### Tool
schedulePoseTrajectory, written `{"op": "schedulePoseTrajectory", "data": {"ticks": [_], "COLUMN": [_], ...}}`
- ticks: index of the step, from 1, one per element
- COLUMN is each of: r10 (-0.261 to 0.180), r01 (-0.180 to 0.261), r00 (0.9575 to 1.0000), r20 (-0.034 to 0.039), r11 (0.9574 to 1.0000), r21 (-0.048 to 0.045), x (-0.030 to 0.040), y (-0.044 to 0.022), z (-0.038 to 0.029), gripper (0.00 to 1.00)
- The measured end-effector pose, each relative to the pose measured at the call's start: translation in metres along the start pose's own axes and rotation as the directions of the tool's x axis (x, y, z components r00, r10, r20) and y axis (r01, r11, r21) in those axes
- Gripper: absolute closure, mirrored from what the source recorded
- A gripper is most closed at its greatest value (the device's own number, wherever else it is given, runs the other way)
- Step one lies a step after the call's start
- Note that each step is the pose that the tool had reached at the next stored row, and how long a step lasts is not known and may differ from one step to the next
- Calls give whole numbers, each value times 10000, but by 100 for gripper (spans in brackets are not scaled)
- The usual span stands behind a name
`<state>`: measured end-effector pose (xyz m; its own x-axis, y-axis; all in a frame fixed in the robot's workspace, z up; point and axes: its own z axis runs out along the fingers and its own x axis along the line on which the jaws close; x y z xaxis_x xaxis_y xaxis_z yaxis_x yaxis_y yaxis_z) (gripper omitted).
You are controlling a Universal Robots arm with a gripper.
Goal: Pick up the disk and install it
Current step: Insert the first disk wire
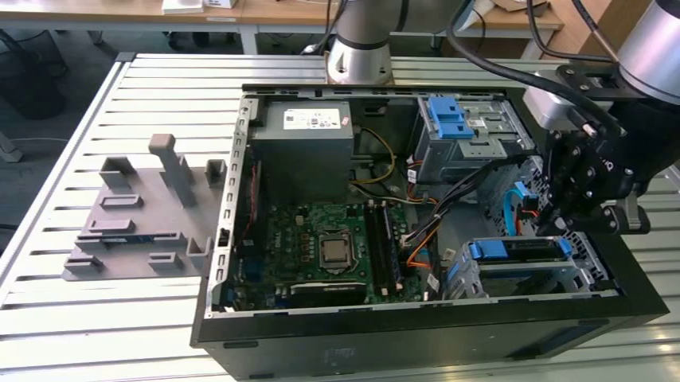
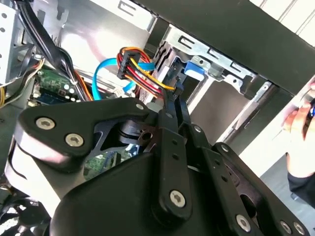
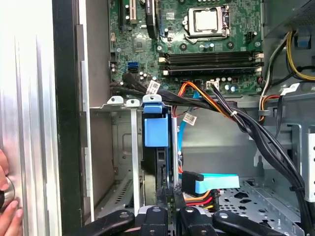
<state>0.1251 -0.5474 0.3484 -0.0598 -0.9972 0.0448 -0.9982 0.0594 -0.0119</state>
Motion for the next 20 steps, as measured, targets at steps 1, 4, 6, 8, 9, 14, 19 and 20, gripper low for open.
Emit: {"op": "schedulePoseTrajectory", "data": {"ticks": [1,4,6,8,9,14,19,20], "r10": [43,197,217,218,218,218,217,217], "r01": [-43,-197,-216,-217,-217,-217,-216,-216], "r00": [10000,9996,9995,9994,9994,9994,9994,9994], "r20": [19,186,249,255,256,257,256,256], "r11": [10000,9998,9998,9998,9998,9998,9998,9998], "r21": [-4,-22,-30,-32,-33,-42,-43,-44], "x": [0,-1,-1,8,15,50,50,50], "y": [0,0,0,0,0,-2,1,2], "z": [1,14,24,32,37,72,87,91], "gripper": [84,84,84,84,84,84,84,84]}}
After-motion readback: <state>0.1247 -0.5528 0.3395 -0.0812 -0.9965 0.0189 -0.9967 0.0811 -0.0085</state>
